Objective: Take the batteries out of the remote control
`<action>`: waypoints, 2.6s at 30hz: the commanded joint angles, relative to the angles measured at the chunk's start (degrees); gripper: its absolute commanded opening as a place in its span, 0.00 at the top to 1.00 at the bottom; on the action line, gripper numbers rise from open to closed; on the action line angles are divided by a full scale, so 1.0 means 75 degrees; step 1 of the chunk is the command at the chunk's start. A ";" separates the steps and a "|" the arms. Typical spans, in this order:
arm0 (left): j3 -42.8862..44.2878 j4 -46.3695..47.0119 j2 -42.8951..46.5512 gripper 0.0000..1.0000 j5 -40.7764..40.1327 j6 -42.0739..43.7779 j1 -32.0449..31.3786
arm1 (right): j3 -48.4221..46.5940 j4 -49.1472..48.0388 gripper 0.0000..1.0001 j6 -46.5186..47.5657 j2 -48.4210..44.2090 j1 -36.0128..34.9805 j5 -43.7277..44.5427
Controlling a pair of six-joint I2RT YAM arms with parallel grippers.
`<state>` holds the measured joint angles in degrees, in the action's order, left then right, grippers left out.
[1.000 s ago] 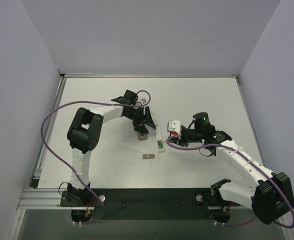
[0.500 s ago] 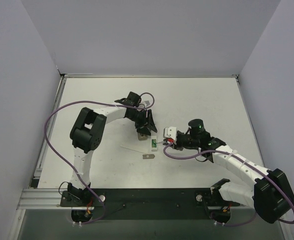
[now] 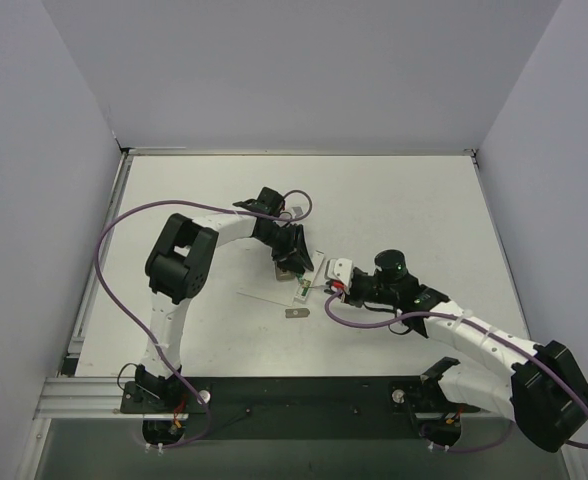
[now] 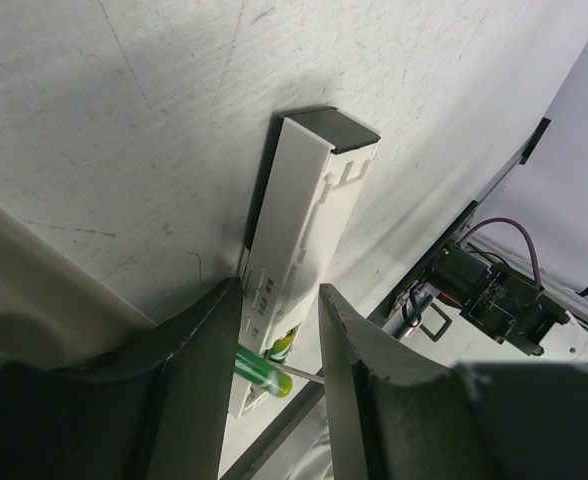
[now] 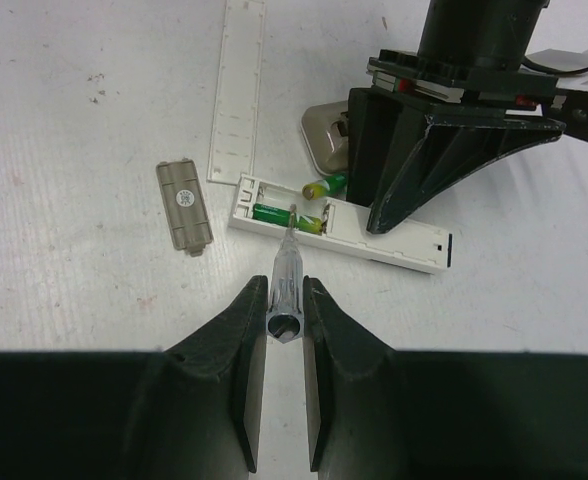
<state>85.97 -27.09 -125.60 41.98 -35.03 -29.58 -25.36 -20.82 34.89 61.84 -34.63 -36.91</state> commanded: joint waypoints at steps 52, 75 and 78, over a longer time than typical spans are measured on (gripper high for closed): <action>0.0361 -0.0360 -0.0280 0.62 0.0204 0.0358 0.0030 | -0.2641 0.4276 1.00 0.1453 -0.0031 -0.0281 0.0573; 0.0314 -0.0372 -0.0351 0.64 0.0216 0.0299 0.0030 | -0.3075 0.4521 1.00 0.1792 0.0765 -0.0714 0.1229; 0.0314 -0.0372 -0.0363 0.64 0.0216 0.0287 0.0030 | -0.3192 0.4685 1.00 0.1910 0.0930 -0.0796 0.1404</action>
<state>86.61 -29.34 -126.82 44.16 -33.50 -29.52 -46.30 11.66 47.31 67.37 -39.64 -28.27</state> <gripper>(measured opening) 0.366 0.130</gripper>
